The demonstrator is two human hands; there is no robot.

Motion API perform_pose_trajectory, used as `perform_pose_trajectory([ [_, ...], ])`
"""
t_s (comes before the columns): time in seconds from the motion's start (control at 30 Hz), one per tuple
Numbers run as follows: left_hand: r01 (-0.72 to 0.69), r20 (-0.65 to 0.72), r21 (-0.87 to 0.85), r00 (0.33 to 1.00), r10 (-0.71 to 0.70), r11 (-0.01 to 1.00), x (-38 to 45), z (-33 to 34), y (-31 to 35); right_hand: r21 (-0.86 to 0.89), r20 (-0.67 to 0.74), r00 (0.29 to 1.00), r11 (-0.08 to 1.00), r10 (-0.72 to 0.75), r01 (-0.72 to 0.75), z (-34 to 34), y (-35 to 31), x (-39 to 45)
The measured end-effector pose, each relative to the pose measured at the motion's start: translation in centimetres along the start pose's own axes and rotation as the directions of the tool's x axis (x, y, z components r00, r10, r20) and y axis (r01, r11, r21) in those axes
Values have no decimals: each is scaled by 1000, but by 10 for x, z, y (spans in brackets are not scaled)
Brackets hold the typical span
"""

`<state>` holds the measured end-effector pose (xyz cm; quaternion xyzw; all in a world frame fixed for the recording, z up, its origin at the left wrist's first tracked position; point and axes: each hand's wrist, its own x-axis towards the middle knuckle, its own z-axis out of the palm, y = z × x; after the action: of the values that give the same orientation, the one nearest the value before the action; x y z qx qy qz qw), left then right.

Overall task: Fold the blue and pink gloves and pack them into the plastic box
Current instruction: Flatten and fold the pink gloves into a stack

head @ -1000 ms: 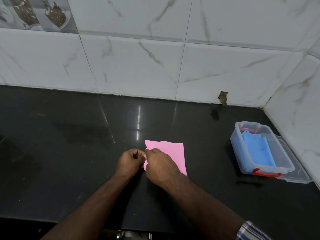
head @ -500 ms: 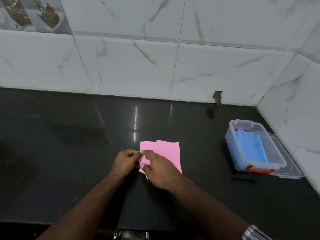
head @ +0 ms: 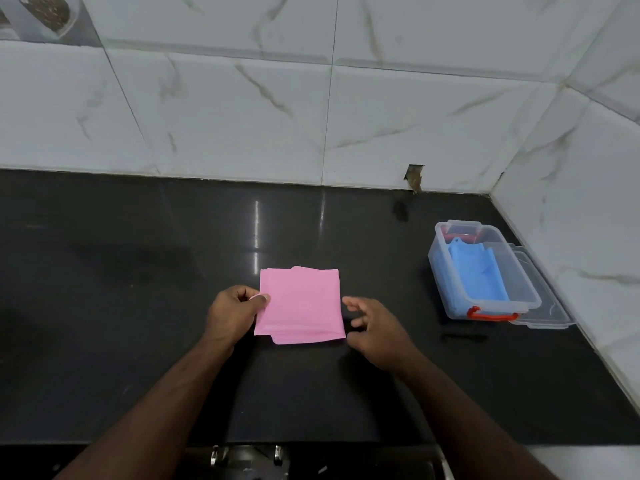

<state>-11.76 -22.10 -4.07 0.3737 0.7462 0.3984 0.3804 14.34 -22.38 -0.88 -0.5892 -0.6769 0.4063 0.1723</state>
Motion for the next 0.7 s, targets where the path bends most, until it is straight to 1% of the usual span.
perform_pose_trajectory([
  [0.03,1,-2,-1,1000,-1,1000,0,0,0,10,17,1000,1000,-15,15,5,2,-3],
  [0.1,5,-12,-9,1000,-5,1000,-1,0,1,-29,-31,998,999,-46,45,14,5,-5],
  [0.2,14,-26,-15,1000,-14,1000,-3,1,2,-172,-109,987,980,-119,99,22,4,-5],
  [0.3,19,-29,-19,999,-19,1000,-4,1,4,-332,-116,973,931,-200,151,25,2,-7],
  [0.4,24,-15,-22,1000,-24,999,-4,0,4,-430,-106,954,878,-281,211,27,0,-12],
  [0.47,18,-13,-15,1000,-18,1000,-6,0,6,-508,-87,946,831,-311,226,28,1,-13],
  [0.53,12,-19,-11,1000,-12,1000,-7,1,7,-587,-100,932,777,-348,227,29,4,-12],
  [0.57,11,-21,-8,1000,-11,1000,-7,1,7,-610,-121,929,765,-349,208,30,5,-12],
  [0.6,9,-22,-6,1000,-9,1000,-7,1,7,-615,-125,940,768,-318,178,30,4,-12],
  [0.7,8,-17,8,1000,-8,1000,-6,0,5,-573,-108,971,812,-212,114,31,0,-12],
])
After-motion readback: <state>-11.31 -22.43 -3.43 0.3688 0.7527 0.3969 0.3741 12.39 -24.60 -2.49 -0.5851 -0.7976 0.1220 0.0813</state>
